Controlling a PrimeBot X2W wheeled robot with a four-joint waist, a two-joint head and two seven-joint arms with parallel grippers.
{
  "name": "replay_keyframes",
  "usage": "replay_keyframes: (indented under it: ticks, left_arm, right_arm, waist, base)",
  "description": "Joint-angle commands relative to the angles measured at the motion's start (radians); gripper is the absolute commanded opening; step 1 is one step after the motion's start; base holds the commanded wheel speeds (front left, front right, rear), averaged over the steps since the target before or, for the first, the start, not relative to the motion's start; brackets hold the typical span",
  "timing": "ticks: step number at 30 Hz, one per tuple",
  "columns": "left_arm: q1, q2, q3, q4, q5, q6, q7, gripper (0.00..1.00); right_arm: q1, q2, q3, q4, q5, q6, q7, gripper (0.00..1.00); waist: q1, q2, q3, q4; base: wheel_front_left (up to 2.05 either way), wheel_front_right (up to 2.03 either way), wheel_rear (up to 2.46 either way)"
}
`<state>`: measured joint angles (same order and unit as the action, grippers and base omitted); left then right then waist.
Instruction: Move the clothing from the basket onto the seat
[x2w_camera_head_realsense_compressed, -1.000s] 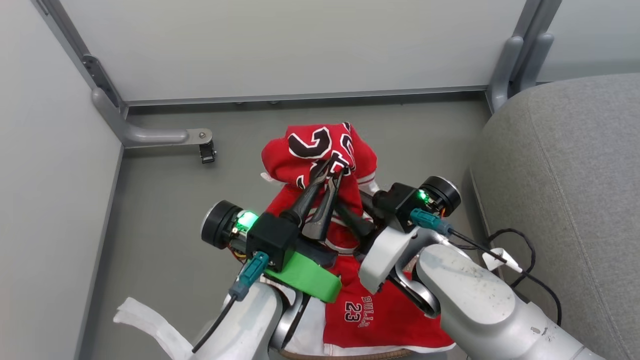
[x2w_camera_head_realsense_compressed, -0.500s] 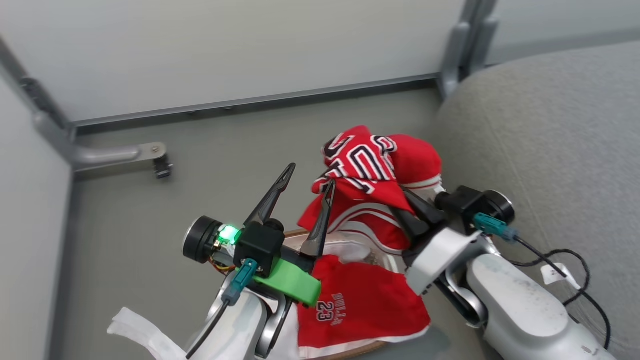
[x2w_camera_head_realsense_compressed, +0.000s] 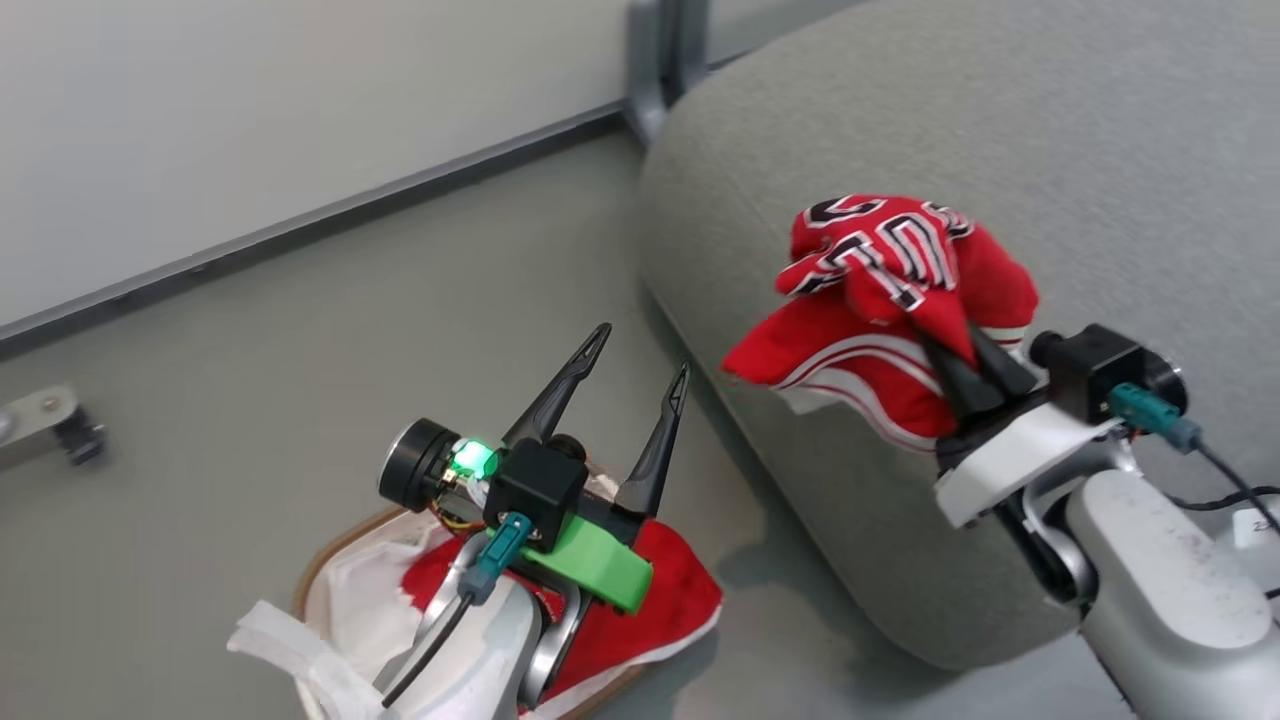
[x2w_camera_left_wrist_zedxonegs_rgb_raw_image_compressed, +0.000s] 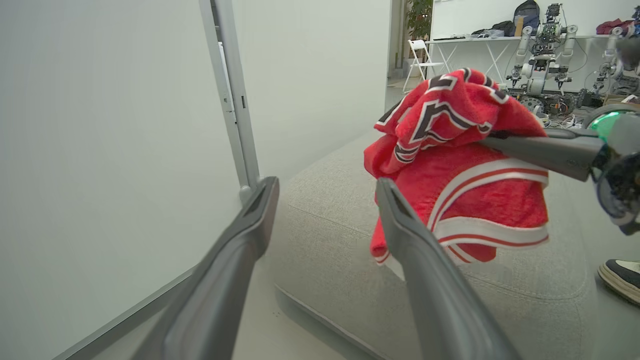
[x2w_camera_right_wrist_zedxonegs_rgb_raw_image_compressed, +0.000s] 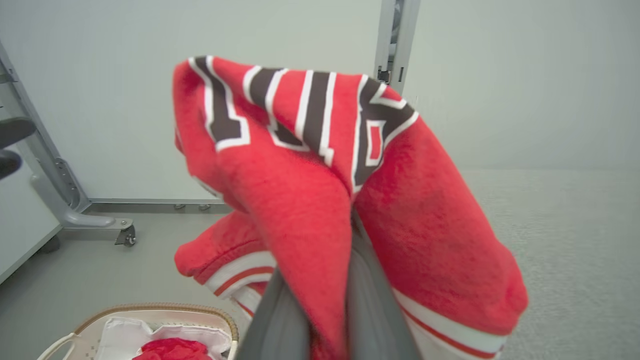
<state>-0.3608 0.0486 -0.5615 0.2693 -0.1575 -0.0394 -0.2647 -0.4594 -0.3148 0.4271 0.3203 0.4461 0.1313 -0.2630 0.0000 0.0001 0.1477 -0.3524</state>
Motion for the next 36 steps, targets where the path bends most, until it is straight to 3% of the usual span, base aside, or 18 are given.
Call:
replay_keyframes:
  ticks: [1,9,16,27,28,29,30,36]
  left_arm:
    - [-0.021,0.005,-0.003,0.006,0.009,-0.003,0.000,1.00]
    - [-0.080,0.006,-0.029,0.055,0.036,-0.023,0.000,1.00]
    - [-0.152,0.006,-0.040,0.087,0.083,-0.035,0.000,1.00]
    - [-0.197,0.006,-0.031,0.085,0.109,-0.012,0.000,1.00]
    - [-0.199,0.006,-0.029,0.083,0.108,-0.011,0.000,1.00]
    - [-0.198,0.006,-0.023,0.082,0.107,-0.005,0.000,1.00]
    - [-0.195,0.006,-0.016,0.080,0.103,0.003,0.000,1.00]
    - [-0.145,0.004,0.018,0.064,0.066,0.032,0.000,1.00]
  right_arm:
    - [-0.017,-0.015,-0.018,0.005,-0.018,-0.001,-0.002,0.00]
    - [-0.164,-0.075,-0.106,0.120,-0.071,-0.001,-0.002,0.00]
    - [-0.353,-0.101,-0.222,0.268,-0.091,-0.001,-0.002,0.00]
    - [-0.543,-0.146,-0.416,0.439,-0.131,-0.001,-0.002,0.00]
    - [-0.542,-0.142,-0.437,0.461,-0.137,-0.001,-0.002,0.24]
    - [-0.538,-0.132,-0.453,0.476,-0.140,-0.001,-0.002,0.68]
    - [-0.527,-0.118,-0.465,0.490,-0.142,-0.001,-0.002,1.00]
    - [-0.385,-0.052,-0.561,0.469,-0.128,-0.001,-0.002,1.00]
  waist:
    - [0.0000,-0.0001,0.073,-0.116]
    - [0.0000,-0.0001,0.183,-0.094]
    - [0.0000,-0.0001,0.308,-0.008]
    - [0.0000,-0.0001,0.439,0.108]
    - [0.0000,-0.0001,0.444,0.115]
    - [0.0000,-0.0001,0.445,0.117]
    - [0.0000,-0.0001,0.446,0.118]
    - [0.0000,-0.0001,0.403,0.118]
  base:
    - [0.00,0.00,0.00]
    - [0.00,0.00,0.00]
    - [0.00,0.00,0.00]
    - [0.00,0.00,0.00]
    - [0.00,0.00,0.00]
    - [0.00,0.00,0.00]
    - [0.00,0.00,0.00]
    - [0.00,0.00,0.00]
